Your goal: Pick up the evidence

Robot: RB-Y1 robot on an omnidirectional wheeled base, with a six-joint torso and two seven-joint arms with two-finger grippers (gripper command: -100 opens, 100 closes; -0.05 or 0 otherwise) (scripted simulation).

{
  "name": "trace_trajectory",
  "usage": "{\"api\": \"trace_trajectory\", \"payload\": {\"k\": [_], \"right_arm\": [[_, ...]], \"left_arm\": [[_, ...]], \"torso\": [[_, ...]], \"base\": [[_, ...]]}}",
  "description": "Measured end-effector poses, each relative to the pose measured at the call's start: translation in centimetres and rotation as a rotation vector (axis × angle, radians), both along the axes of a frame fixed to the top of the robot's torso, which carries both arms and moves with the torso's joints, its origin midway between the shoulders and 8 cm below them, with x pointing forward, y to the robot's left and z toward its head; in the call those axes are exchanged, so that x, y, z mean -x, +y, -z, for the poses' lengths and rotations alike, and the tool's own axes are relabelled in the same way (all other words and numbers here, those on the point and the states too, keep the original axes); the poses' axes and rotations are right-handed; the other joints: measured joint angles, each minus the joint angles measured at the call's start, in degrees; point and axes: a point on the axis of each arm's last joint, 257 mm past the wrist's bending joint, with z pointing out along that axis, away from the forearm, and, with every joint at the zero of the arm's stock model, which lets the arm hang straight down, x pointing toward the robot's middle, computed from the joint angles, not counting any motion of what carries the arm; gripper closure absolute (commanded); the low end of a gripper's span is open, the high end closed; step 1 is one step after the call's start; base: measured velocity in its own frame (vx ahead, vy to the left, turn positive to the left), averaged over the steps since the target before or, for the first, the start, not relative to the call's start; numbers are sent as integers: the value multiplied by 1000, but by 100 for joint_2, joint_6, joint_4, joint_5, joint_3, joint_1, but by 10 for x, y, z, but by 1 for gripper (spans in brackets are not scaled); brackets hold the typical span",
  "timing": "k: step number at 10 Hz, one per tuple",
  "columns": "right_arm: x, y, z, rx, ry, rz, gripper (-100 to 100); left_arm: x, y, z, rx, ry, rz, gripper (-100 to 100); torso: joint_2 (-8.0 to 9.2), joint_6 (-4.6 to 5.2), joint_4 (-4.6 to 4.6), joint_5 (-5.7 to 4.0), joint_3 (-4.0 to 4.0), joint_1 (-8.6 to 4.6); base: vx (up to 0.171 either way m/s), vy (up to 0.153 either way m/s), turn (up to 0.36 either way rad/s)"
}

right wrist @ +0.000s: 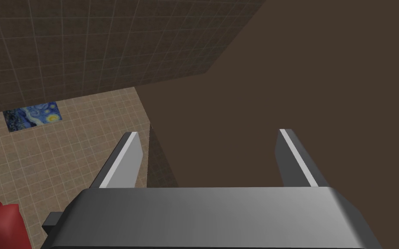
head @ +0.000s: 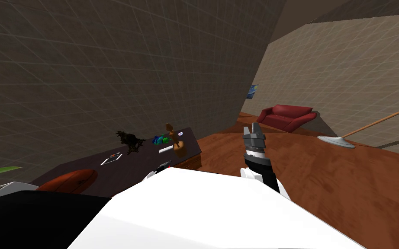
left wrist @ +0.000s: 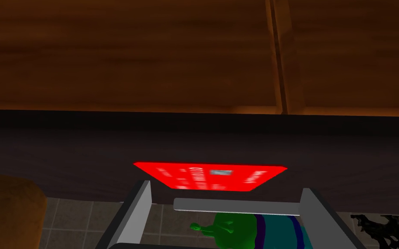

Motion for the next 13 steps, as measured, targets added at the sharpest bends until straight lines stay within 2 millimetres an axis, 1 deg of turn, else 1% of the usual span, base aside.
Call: {"api": "trace_trajectory", "payload": {"k": [1,2,3,7,8,9,11,12,13], "right_arm": [[0,0,0,0,0,0,0],[0,0,0,0,0,0,0],[0,0,0,0,0,0,0],[0,0,0,0,0,0,0],[0,0,0,0,0,0,0],[0,0,0,0,0,0,0],[0,0,0,0,0,0,0],[0,0,0,0,0,0,0],[0,0,0,0,0,0,0]], "left_arm": [[2,3,1,-3,-1,-6,-100],[8,11,-1,-7,-4,-20,-100],[8,11,-1,-8,-6,-20,100],[9,12,-1,-8,-5,-21,100],[9,12,-1,-8,-5,-21,0],[9,12,-1,-8,-5,-21,100],[-12,-6,-1,0,3,23,100],[-20,-15,3,7,9,40,100],[-19,-22,5,10,15,52,100]], "torso": [[-2,-1,0,0,-1,3],[1,3,1,0,1,2],[2,-1,1,1,1,5],[-2,3,1,2,-1,5],[-3,2,1,2,-1,5],[-3,2,1,2,-1,5],[-20,9,-1,4,-10,-16],[-21,4,-4,5,-12,-11],[-10,6,-4,7,-7,-3]], "base": [[-5,-14,-168],[-8,-2,-34],[-2,1,11],[0,0,0],[0,0,0],[33,-20,111],[38,-40,180],[14,-13,52],[-8,8,-21]]}}
